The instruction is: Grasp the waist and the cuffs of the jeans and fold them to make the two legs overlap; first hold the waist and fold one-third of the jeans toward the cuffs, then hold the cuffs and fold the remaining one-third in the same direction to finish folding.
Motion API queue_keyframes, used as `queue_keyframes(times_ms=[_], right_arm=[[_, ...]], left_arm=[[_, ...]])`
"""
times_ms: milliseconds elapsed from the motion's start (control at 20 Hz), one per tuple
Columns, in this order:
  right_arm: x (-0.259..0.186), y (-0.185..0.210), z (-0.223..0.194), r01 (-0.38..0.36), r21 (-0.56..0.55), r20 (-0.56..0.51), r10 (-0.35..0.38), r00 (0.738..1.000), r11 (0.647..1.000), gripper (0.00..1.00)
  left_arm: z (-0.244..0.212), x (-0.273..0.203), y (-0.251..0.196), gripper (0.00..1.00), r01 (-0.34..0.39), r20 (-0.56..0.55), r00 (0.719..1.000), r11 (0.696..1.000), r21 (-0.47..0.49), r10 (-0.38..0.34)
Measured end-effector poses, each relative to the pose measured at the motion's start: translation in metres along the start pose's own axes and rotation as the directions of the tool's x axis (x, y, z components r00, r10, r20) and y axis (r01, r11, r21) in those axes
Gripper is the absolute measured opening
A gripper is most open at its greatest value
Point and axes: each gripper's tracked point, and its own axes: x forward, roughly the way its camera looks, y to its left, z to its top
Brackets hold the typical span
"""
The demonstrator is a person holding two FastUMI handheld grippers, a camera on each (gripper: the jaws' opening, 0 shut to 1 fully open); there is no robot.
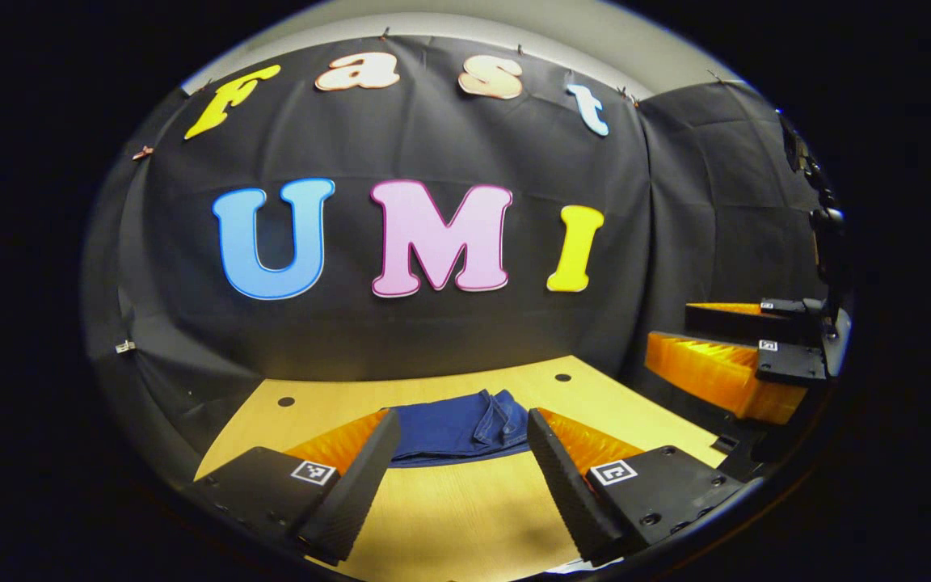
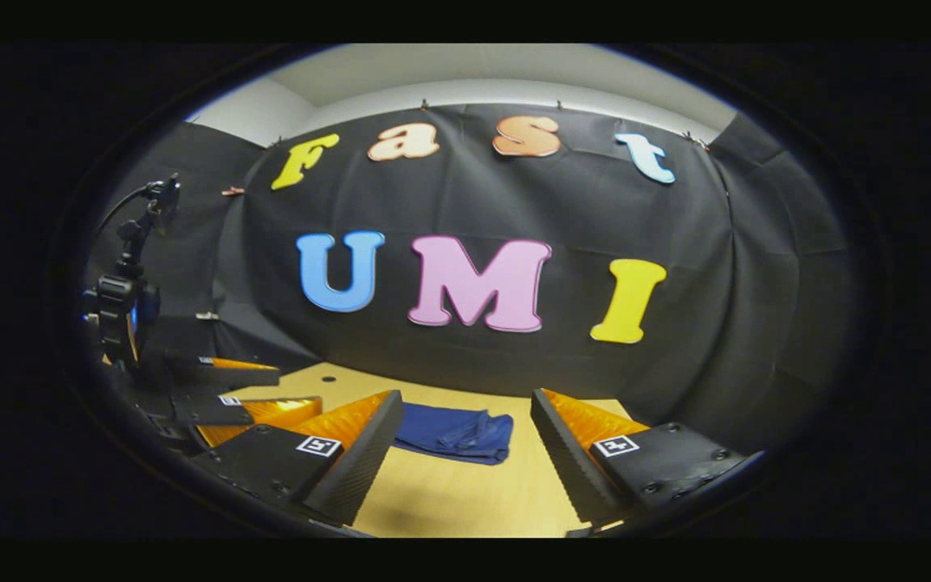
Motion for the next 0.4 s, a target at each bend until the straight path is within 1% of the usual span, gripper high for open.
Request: queue_keyframes(times_ms=[150,200,250,300,350,400], right_arm=[[-0.021,0.019,0.021,-0.022,0.025,0.04,0.021,0.999,0.999,0.95],[-0.026,0.022,0.026,-0.026,0.023,0.049,0.025,0.998,0.999,0.95],[-0.027,0.023,0.03,-0.03,0.022,0.06,0.029,0.998,0.999,0.97],[-0.028,0.023,0.033,-0.031,0.021,0.065,0.03,0.997,0.999,0.95],[-0.029,0.02,0.033,-0.026,0.019,0.063,0.025,0.998,0.999,0.95],[-0.03,0.017,0.035,-0.016,0.016,0.067,0.015,0.998,1.0,0.97]], left_arm=[[0.027,-0.026,-0.001,0.98,0.003,0.078,0.997,1.0,-0.012,-0.003],[0.034,-0.031,0.0,0.96,0.002,0.101,0.995,1.0,-0.005,-0.001],[0.04,-0.033,-0.002,0.96,-0.001,0.119,0.993,1.0,0.006,0.0],[0.043,-0.033,-0.002,0.96,-0.01,0.126,0.992,1.0,0.016,0.008],[0.045,-0.035,-0.002,0.98,-0.017,0.128,0.992,1.0,0.02,0.015],[0.046,-0.039,-0.004,0.98,-0.017,0.132,0.991,1.0,0.021,0.014]])
